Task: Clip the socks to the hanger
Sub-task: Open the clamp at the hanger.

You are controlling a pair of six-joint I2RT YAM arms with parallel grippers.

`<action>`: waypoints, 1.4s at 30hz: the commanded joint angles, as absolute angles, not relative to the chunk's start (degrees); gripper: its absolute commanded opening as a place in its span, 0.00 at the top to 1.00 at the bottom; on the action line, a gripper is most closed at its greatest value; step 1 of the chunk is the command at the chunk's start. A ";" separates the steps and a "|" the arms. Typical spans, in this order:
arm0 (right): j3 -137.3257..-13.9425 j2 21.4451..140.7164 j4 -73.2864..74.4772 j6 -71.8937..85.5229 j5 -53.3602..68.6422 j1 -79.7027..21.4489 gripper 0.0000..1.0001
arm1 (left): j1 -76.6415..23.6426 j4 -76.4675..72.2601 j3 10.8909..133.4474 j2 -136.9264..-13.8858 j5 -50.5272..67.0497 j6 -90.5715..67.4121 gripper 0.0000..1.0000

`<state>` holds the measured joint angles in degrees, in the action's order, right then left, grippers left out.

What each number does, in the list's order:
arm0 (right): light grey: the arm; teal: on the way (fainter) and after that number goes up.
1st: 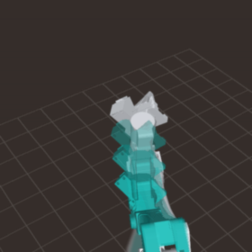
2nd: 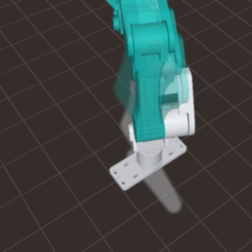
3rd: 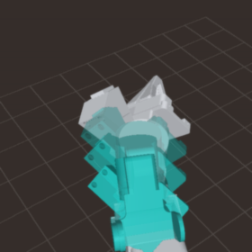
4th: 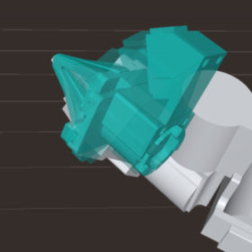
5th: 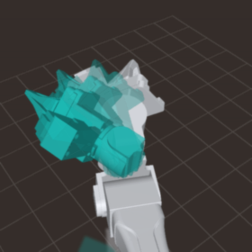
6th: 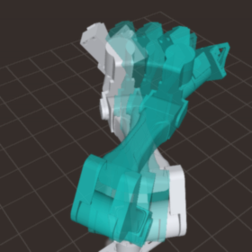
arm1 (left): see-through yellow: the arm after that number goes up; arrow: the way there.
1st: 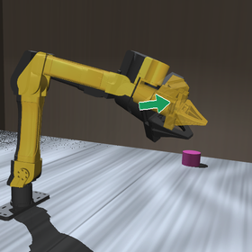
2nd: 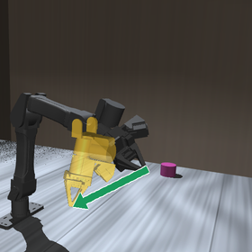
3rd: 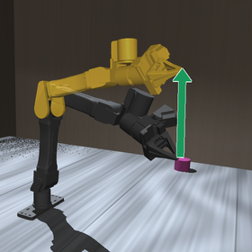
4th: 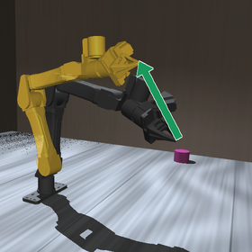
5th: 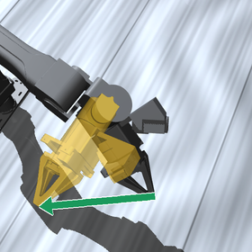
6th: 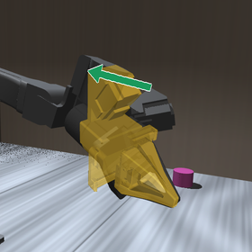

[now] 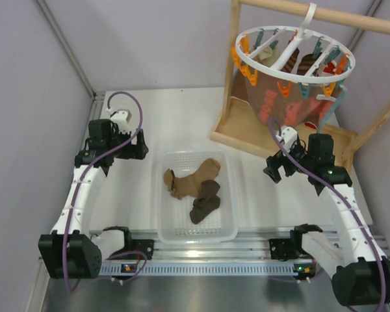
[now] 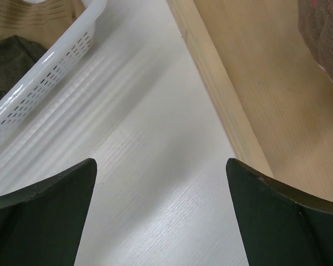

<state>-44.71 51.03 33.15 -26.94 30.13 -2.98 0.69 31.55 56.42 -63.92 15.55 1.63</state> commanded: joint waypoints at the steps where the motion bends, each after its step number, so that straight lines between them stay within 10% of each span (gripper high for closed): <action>1: -48.07 51.24 34.01 -32.25 31.82 -4.92 0.00 | 0.97 30.85 57.13 -63.63 17.30 1.05 0.02; 16: -58.18 60.81 40.44 -45.53 33.40 -25.21 0.00 | 0.88 31.73 57.30 -55.91 25.13 0.17 0.02; 31: -49.93 37.46 8.80 -4.34 9.77 -26.81 0.00 | 0.18 -11.66 44.21 -47.88 50.78 -21.52 0.02; 42: -55.80 26.37 17.22 8.95 0.97 -14.19 0.00 | -31.52 -29.78 62.65 -73.79 41.05 -17.14 0.10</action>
<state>-51.18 26.20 15.31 2.66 4.05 -19.25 -26.65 -18.28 56.47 -69.14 43.33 -18.22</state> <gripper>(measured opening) 0.996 0.915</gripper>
